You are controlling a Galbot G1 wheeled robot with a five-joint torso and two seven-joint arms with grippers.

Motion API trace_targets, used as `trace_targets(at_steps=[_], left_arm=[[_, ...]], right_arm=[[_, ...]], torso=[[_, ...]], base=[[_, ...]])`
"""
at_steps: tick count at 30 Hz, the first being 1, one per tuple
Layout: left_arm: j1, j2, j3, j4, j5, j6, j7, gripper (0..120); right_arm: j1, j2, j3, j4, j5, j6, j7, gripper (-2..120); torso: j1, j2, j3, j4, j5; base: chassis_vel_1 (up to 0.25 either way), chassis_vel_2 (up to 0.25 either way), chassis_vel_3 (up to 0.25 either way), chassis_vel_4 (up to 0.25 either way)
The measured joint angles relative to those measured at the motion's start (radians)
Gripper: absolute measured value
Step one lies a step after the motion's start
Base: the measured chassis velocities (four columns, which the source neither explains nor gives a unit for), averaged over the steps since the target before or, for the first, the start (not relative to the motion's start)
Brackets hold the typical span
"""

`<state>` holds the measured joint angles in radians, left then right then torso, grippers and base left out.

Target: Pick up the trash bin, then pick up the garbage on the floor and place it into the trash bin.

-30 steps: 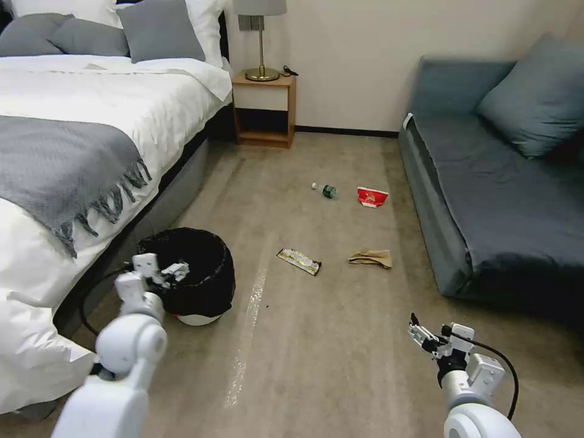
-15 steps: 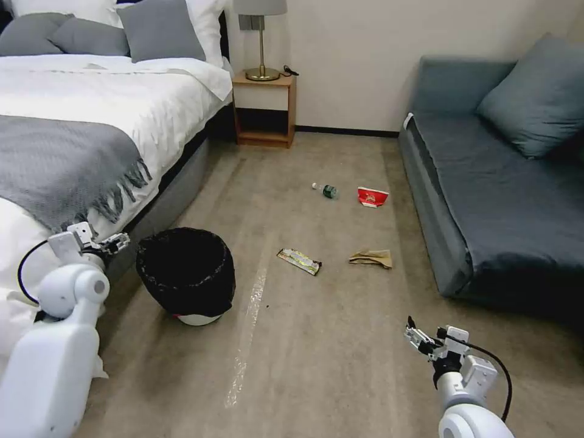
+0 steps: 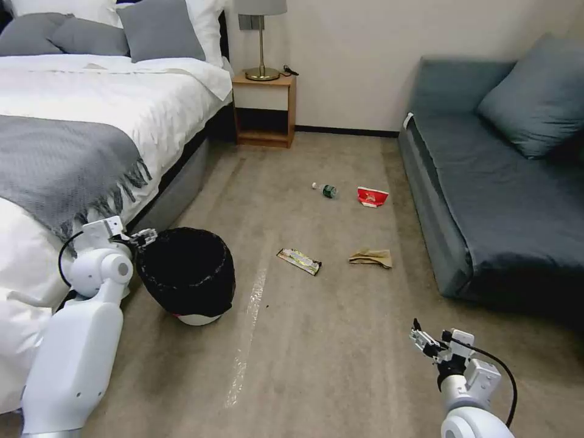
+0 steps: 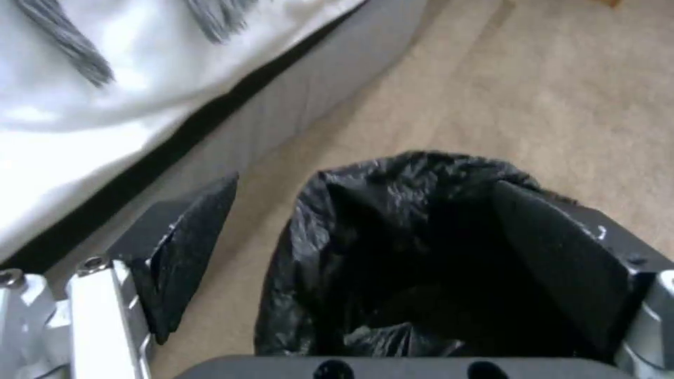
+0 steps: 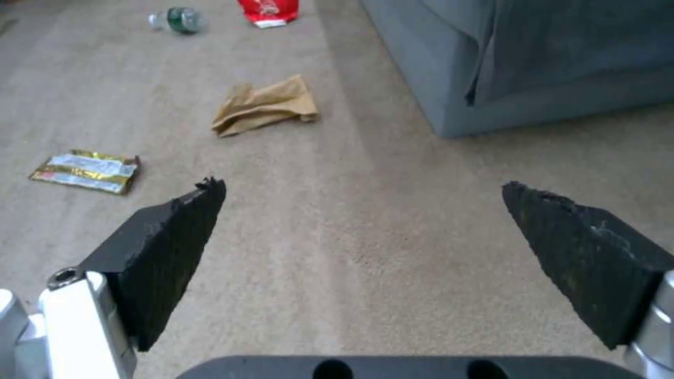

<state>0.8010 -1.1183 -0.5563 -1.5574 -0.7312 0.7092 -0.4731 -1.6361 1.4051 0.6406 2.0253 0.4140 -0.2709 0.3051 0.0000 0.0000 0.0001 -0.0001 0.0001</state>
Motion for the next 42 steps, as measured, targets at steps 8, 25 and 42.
trace_targets(at_steps=[8, 25, 42], left_arm=[[-0.010, -0.016, 0.025, 0.036, 0.005, 0.027, -0.038, 94], [-0.042, -0.032, 0.030, 0.155, -0.018, 0.028, -0.074, 98], [-0.041, -0.043, 0.035, 0.168, -0.156, 0.027, -0.162, 97]], right_arm=[[0.003, 0.004, 0.001, -0.012, 0.000, 0.000, -0.002, 100], [0.019, 0.004, -0.005, -0.060, -0.008, 0.016, -0.006, 100], [0.017, -0.009, -0.015, -0.064, -0.008, 0.029, -0.014, 100]], torso=[[0.000, 0.000, 0.000, 0.0001, -0.0001], [0.000, 0.000, 0.000, 0.0001, 0.0000], [0.000, 0.000, 0.000, 0.0001, -0.0002]], base=[[0.000, 0.000, 0.000, 0.000], [0.000, 0.000, 0.000, 0.000], [0.000, 0.000, 0.000, 0.000]])
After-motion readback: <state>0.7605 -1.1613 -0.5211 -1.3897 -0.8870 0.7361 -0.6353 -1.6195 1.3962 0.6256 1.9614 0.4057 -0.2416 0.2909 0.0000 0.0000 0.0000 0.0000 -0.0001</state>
